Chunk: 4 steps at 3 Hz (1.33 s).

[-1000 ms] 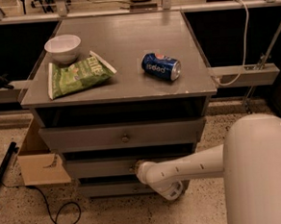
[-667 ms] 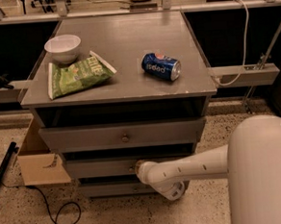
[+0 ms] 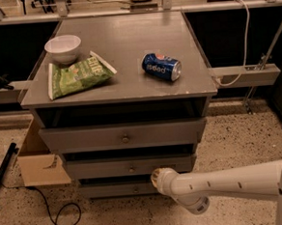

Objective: Close middle drawer

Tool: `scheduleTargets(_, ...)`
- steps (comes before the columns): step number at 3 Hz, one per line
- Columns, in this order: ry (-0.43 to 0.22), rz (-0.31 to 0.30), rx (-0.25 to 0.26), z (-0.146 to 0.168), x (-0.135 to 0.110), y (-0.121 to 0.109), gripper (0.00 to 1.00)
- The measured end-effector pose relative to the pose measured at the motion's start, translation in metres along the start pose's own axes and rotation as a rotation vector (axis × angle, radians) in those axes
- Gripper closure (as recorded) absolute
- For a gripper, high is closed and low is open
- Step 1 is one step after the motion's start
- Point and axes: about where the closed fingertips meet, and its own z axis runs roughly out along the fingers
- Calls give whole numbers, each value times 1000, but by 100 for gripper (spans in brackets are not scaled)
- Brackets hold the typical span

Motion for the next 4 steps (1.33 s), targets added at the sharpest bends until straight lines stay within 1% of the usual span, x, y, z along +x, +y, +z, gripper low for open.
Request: scheduleTargets(4,0,0,0,0,0,0,4)
